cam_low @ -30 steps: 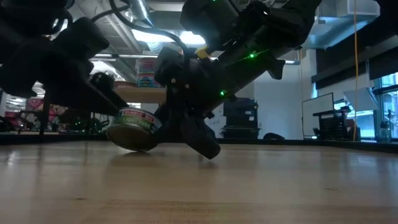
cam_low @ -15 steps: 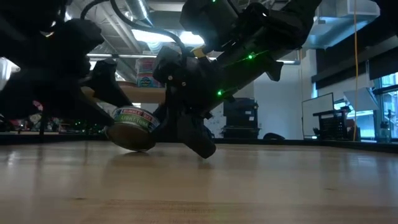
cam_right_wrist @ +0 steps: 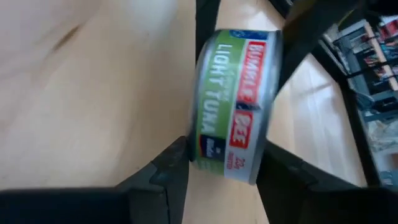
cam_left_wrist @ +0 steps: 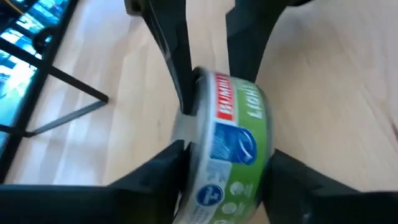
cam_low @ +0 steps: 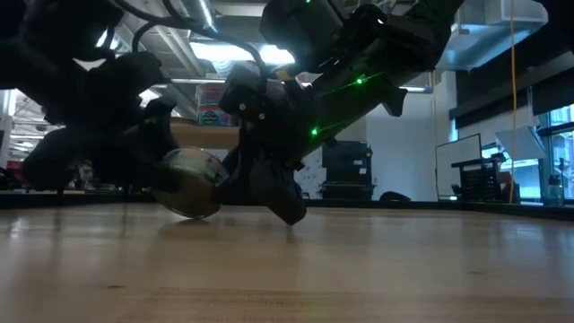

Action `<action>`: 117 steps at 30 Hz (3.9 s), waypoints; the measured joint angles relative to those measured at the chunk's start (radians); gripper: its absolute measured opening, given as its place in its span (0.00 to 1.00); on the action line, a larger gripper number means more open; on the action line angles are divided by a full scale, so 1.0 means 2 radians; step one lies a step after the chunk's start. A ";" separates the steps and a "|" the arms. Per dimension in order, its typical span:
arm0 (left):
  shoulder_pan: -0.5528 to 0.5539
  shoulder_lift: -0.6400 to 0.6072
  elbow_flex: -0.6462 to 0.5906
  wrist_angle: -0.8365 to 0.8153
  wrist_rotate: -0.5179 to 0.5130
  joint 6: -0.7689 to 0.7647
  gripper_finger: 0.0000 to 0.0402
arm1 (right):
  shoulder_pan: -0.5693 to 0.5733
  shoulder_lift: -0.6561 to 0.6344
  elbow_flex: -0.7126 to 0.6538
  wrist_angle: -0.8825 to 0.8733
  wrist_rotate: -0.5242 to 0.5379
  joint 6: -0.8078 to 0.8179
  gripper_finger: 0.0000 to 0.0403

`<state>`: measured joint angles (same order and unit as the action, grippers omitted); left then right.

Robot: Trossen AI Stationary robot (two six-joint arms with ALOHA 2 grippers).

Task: Stack canned seafood by type on shelf
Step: Stack the green tuna can on top of the green tuna can on the shelf

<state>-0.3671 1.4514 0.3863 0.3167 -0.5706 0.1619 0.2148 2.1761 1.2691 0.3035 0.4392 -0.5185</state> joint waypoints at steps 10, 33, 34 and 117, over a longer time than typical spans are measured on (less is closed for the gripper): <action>-0.022 -0.022 0.081 -0.182 -0.030 -0.060 0.33 | 0.027 -0.028 0.001 -0.055 0.055 0.003 0.52; -0.056 -0.053 0.420 -0.947 -0.153 -0.510 0.33 | 0.053 -0.113 -0.058 -0.264 0.020 0.259 0.73; -0.048 -0.061 0.420 -0.940 -0.155 -0.495 0.33 | 0.052 -0.113 -0.063 -0.254 0.019 0.257 0.73; 0.352 -0.168 0.366 -0.918 -0.089 -0.093 0.66 | 0.040 -0.113 -0.069 -0.204 0.006 0.257 0.73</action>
<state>0.3367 1.1145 1.1175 -1.5202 -0.7495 -0.0232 0.2939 1.9507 1.1309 -0.1055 0.4515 -0.0048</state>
